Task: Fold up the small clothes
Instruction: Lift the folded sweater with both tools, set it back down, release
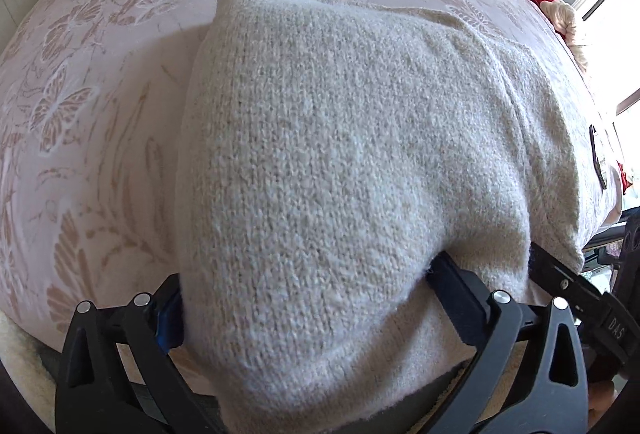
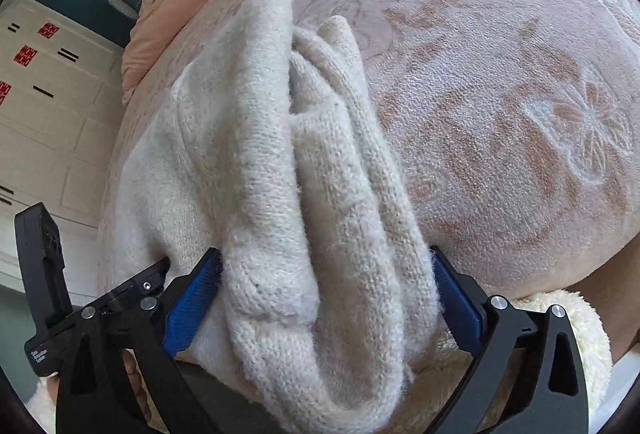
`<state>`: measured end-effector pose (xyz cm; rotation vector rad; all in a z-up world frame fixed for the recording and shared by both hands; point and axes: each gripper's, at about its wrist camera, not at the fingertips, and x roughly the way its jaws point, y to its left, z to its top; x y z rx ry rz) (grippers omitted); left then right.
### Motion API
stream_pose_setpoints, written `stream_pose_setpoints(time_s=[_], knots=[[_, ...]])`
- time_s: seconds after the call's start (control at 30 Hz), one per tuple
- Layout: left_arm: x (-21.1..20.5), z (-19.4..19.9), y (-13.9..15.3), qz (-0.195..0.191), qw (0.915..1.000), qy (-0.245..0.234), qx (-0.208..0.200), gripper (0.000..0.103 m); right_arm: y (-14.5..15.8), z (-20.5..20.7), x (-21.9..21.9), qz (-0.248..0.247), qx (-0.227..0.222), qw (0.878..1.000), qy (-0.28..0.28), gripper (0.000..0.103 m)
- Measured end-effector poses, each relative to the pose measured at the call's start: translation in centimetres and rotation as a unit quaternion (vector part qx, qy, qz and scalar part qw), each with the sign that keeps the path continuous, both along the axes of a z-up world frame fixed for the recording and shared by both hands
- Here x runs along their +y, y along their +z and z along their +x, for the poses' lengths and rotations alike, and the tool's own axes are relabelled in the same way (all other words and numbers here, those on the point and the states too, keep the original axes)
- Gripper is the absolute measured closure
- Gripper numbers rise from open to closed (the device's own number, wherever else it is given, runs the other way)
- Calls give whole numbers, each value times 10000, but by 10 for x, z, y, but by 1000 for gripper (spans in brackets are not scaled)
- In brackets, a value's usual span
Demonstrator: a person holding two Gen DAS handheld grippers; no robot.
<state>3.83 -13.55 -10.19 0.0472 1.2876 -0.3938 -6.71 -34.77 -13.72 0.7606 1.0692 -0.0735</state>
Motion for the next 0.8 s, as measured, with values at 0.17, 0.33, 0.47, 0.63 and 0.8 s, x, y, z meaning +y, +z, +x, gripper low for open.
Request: stream_pose_setpoints(time_s=[0.17,0.33,0.47,0.63,0.8], knots=[[-3,1,-2,-11,10000,40,23,5,3,9,10,-110,-66,9999,85,6],[2,4,5,-218,9995,1,238,13,9,12,11,21,-265,9995,142,42],[-1,-5,31,-235,9992,-299,112,50,27,4,8,272,-398,9987,-152,66],[3,-14,77,-642,9964,-535,139,61,79,-16,13,537,-831,9939,-488,68],[-1,-27,142,-1215,9885,-894,-127,62,167,-40,8,87,-1533,9863,-610,69]])
